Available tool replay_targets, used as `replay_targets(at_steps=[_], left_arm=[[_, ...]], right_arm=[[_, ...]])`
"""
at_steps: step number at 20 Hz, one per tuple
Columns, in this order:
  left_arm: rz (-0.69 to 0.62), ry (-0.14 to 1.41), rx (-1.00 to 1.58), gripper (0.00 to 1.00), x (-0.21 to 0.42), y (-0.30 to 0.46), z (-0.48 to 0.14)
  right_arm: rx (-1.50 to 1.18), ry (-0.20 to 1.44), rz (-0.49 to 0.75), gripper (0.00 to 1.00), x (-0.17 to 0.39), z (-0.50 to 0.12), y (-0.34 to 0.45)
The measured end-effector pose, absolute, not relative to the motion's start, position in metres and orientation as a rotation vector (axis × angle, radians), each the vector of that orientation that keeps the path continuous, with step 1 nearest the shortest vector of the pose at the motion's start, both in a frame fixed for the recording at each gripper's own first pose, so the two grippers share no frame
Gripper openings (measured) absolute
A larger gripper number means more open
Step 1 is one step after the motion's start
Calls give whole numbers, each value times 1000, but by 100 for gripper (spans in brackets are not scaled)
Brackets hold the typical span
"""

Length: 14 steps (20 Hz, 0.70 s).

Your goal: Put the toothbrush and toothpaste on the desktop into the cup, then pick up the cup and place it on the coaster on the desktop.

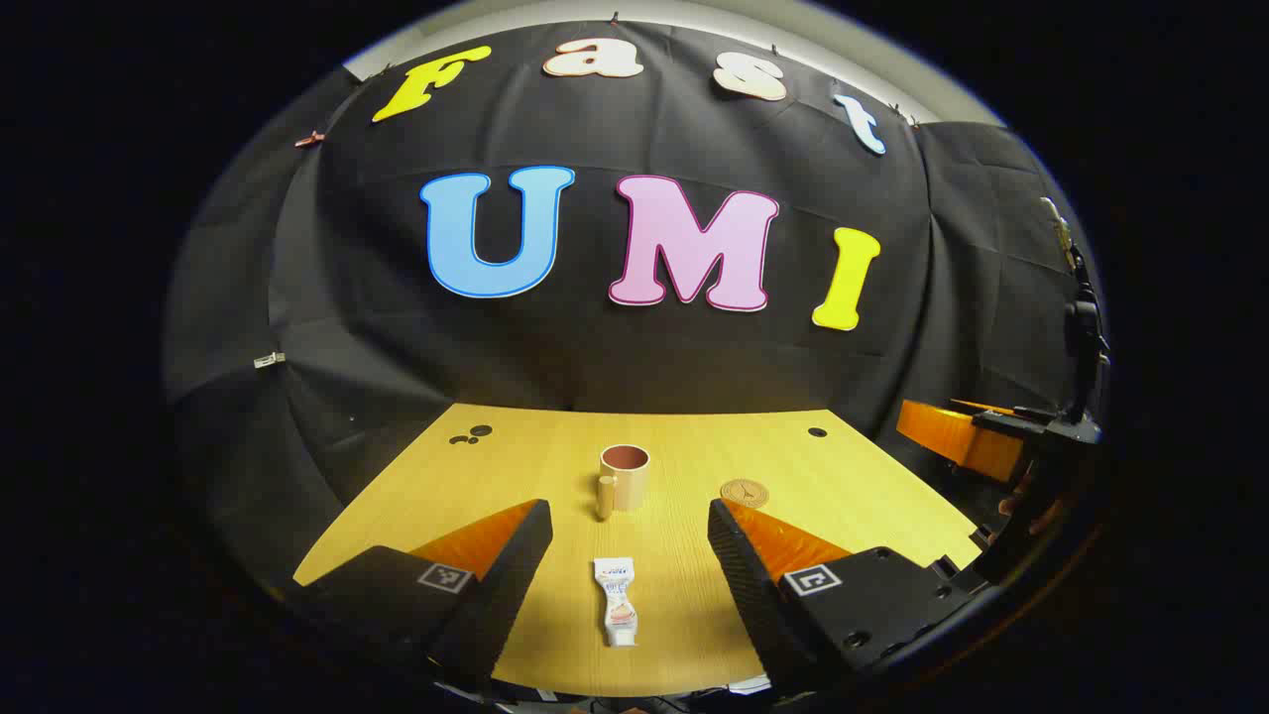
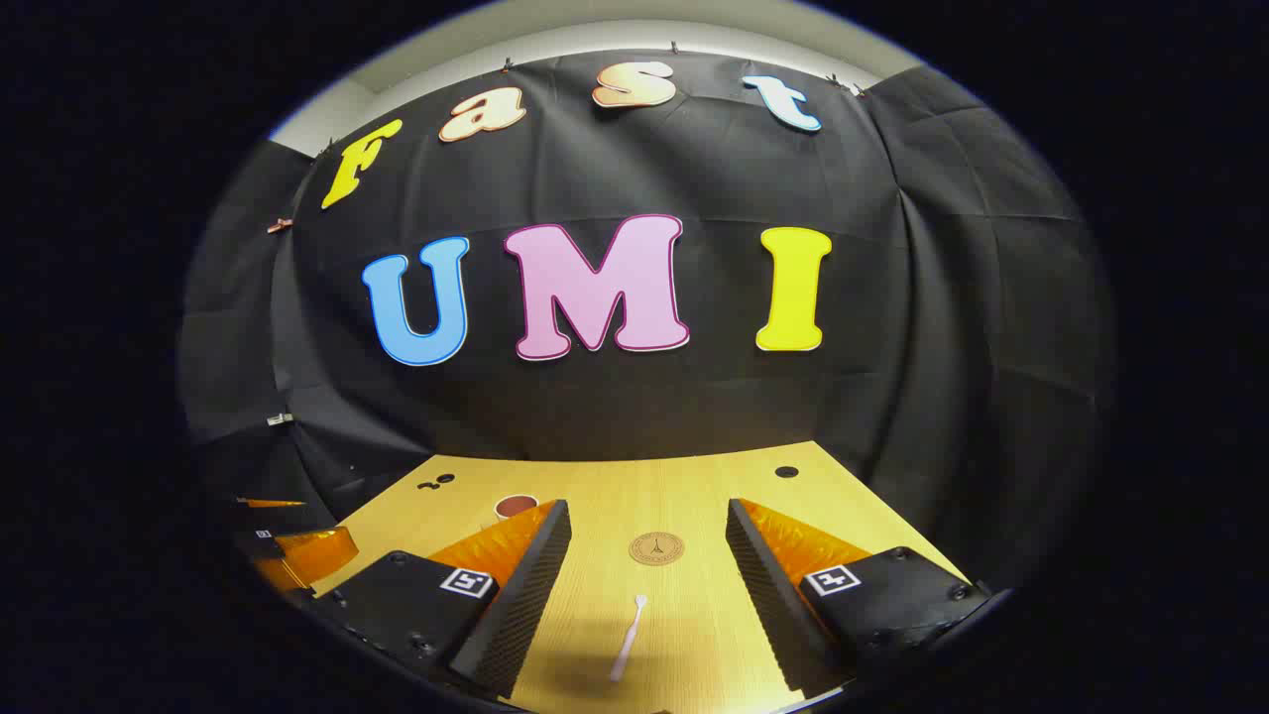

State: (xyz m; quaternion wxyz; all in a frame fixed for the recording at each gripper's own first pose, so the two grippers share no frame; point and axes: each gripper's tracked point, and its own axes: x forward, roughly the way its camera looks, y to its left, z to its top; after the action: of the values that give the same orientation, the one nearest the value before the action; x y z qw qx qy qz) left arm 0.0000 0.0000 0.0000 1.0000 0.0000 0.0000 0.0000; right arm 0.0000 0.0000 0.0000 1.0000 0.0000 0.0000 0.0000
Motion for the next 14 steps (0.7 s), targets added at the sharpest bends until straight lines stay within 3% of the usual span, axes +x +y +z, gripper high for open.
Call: replay_targets(at_steps=[1,5,6,8,14], left_arm=[[1,3,-1,98,4,0,-1],[0,19,-15,98,11,1,-7],[-1,25,-16,94,13,1,-8],[-5,39,-18,98,15,0,-12],[-10,46,-2,98,22,0,-11]], right_arm=[[-1,2,3,97,4,-1,-1],[-6,9,12,97,11,-2,1],[-5,12,15,97,12,-1,3],[-4,15,17,97,16,-2,3],[1,37,29,97,20,-8,7]])
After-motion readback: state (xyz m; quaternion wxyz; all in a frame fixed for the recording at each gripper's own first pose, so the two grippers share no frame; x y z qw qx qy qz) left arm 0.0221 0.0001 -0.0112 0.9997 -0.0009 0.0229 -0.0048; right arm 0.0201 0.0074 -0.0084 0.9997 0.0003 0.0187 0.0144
